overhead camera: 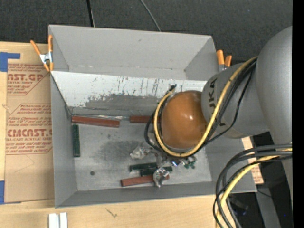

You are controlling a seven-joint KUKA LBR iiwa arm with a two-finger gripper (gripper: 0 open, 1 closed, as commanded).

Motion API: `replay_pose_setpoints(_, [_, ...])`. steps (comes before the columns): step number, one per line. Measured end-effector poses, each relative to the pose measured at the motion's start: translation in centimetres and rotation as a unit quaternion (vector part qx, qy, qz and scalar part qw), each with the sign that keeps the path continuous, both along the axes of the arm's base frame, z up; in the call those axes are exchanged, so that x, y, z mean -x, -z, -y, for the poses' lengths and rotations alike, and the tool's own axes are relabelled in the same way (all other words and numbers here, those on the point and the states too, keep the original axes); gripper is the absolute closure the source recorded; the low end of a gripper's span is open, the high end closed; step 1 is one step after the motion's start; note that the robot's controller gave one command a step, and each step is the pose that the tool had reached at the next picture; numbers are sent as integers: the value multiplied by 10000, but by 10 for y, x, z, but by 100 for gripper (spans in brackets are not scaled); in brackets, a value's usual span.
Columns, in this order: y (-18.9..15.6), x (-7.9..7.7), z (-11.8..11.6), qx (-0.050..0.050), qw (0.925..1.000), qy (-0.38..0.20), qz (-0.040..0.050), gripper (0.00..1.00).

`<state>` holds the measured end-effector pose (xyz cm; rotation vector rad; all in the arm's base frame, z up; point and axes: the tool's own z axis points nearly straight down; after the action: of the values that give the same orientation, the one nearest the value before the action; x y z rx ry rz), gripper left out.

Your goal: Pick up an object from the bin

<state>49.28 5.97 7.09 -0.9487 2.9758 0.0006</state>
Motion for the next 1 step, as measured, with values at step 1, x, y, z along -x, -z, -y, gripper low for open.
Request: replay_pose_setpoints(1, [-4, -1, -1, -15, 9999, -130, 27, 100])
